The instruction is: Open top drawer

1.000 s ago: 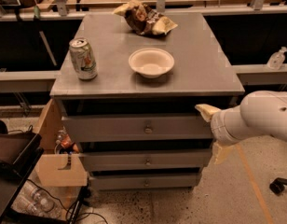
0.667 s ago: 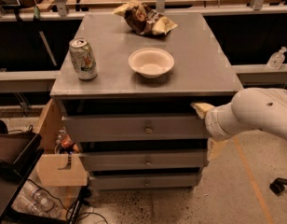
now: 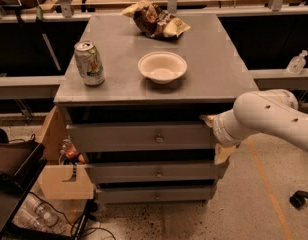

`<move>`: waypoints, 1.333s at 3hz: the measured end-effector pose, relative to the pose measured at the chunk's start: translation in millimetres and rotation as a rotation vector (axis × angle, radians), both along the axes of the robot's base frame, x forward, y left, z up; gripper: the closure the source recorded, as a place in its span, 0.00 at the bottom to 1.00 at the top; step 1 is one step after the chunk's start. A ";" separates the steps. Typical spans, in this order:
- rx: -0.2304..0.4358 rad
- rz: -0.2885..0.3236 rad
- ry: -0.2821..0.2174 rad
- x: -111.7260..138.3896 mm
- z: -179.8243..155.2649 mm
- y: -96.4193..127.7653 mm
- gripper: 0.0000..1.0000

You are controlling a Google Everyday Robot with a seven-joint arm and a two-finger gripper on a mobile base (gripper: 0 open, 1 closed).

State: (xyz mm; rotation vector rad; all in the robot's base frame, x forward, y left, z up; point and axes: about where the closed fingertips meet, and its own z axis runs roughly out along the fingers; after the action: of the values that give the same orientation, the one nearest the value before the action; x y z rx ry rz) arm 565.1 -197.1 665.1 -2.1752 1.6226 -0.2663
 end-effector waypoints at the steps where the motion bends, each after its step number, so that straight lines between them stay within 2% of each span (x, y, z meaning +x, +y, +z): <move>1: -0.001 0.001 0.001 0.2 -0.4 1.2 0.41; 3: -0.001 0.003 0.003 -0.4 -0.6 2.0 0.87; 4: -0.001 0.003 0.003 -0.4 5.6 2.0 1.00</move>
Offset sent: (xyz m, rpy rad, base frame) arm 0.0003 0.0012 -0.0004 -0.0012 0.0006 0.0013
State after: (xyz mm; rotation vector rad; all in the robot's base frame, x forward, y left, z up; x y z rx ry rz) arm 564.7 -195.1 670.7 -2.1797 1.6208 -0.2636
